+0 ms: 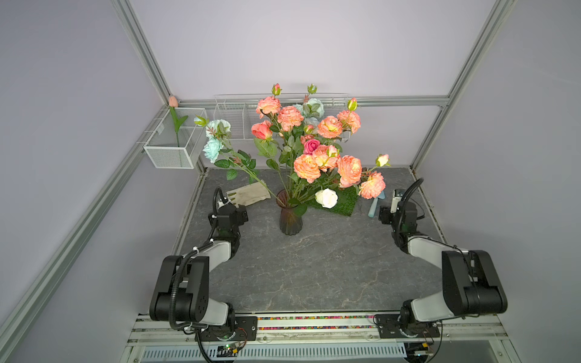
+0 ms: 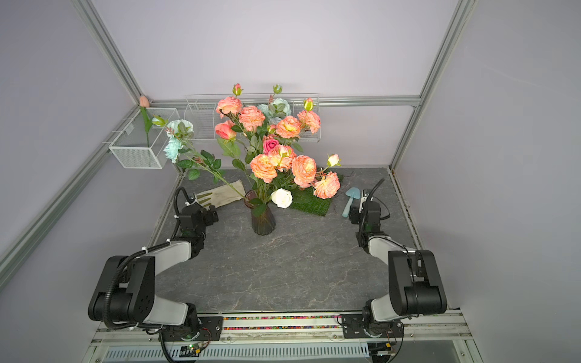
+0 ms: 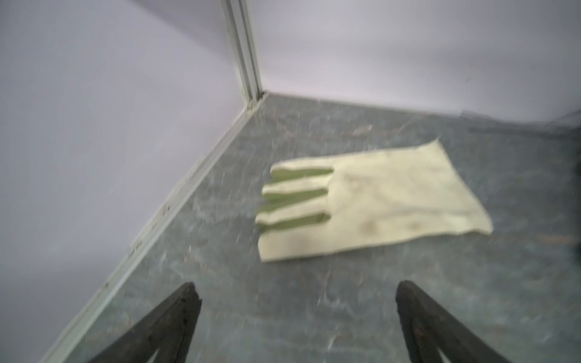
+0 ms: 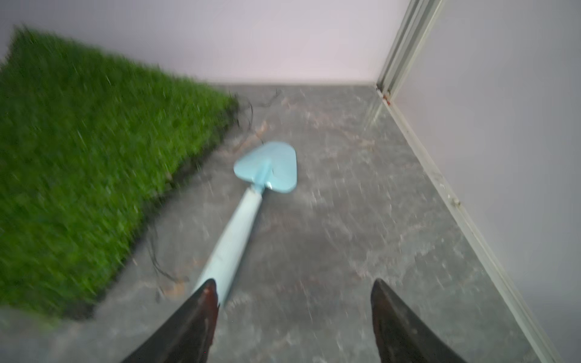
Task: Pick out pink flowers from the vase
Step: Pick up the flower from the vase.
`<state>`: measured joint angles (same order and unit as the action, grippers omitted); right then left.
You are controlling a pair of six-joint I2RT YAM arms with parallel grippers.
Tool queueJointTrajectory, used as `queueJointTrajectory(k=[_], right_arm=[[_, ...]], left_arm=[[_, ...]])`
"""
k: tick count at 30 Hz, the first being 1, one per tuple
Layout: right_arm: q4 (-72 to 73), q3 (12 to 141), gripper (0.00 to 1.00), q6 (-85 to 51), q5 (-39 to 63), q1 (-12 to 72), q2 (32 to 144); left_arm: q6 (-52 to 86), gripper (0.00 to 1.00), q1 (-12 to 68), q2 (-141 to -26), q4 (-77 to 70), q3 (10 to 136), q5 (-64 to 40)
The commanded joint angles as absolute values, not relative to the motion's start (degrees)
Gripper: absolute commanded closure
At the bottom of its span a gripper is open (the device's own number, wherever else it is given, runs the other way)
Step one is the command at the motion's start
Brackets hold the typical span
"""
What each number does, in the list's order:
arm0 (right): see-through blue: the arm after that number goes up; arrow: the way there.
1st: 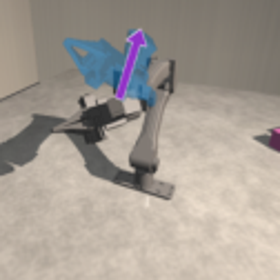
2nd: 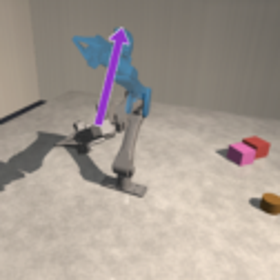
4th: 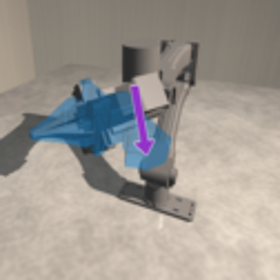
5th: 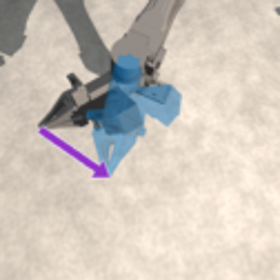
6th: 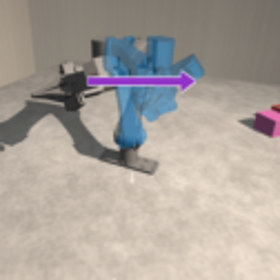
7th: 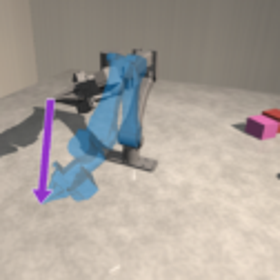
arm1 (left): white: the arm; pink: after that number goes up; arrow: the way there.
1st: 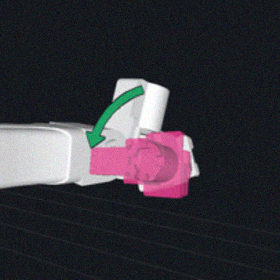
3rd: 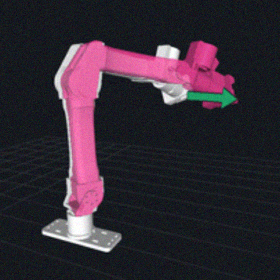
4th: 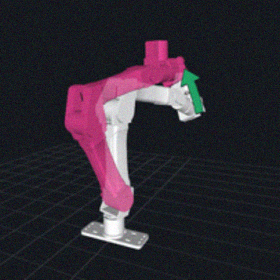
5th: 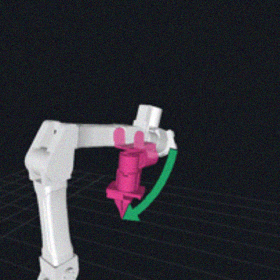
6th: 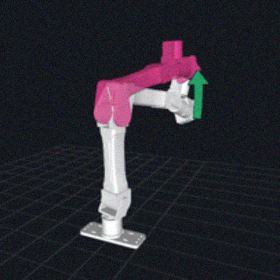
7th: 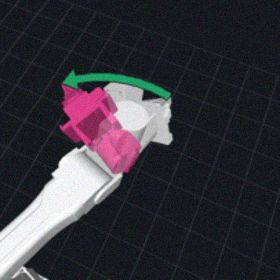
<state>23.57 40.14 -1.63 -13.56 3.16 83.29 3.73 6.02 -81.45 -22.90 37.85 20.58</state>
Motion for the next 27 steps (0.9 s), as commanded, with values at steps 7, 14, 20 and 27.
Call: queueJointTrajectory(k=[7,14,20,27], right_arm=[[1.4,42.8,0.2,-18.0,-13.3,9.3,73.3],[-3.9,40.2,0.16,-22.2,-10.7,10.0,68.0],[-6.6,40.3,0.11,-22.2,-7.9,10.1,66.9],[-8.2,41.4,0.07,-22.1,-6.1,10.1,68.2]], left_arm=[[15.7,0.01,13.0,-67.1,4.4,42.4,23.1],[21.9,0.01,19.2,-54.3,8.1,34.0,18.5],[17.1,0.01,32.4,-54.1,7.6,33.6,20.2],[6.0,0.04,42.7,-57.6,-9.2,31.6,19.3]])
